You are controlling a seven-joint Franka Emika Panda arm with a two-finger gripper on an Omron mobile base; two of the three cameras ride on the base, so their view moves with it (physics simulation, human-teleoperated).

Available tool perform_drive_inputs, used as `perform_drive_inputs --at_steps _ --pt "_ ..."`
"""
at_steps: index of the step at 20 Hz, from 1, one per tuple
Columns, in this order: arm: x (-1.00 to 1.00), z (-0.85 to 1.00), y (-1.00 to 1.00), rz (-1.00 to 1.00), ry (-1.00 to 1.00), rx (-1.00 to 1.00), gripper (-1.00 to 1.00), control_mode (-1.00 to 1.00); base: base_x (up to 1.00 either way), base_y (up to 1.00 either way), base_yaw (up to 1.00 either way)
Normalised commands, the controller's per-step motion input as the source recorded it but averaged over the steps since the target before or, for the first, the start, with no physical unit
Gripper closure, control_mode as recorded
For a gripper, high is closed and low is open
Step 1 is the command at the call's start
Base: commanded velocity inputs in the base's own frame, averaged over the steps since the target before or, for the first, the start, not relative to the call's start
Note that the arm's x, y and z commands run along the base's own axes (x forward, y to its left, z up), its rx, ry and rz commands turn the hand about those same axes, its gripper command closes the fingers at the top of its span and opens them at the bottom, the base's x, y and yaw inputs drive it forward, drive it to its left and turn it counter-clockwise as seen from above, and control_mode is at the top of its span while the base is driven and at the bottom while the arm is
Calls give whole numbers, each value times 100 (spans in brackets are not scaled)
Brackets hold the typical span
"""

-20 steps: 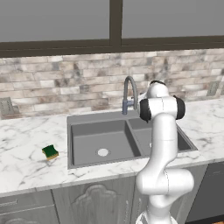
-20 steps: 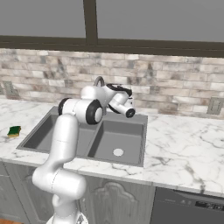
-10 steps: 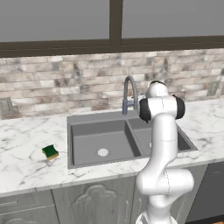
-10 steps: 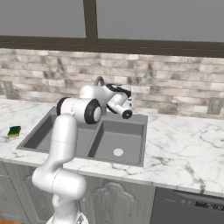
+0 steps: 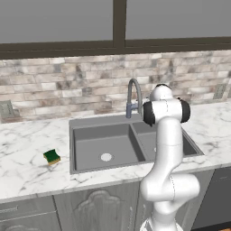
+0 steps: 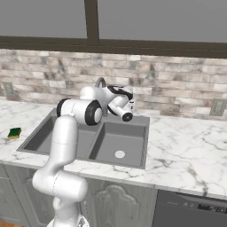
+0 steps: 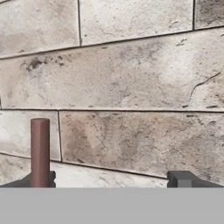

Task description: Soak the sponge with water for a few seconds and then drop it inside the sink.

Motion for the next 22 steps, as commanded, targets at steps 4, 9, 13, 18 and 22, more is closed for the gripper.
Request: perform_drive_inputs --at_steps 4,9,13,18,22 --pt "0 -11 -70 -4 0 4 -100 -100 0 0 0" --pt "0 -10 -76 -3 0 5 -100 -100 0 0 0" --pt "0 -12 -81 -3 0 6 -100 -100 0 0 0" --pt "0 -14 -80 -3 0 7 -100 -100 0 0 0" --pt "0 -12 -79 -3 0 6 -100 -100 0 0 0"
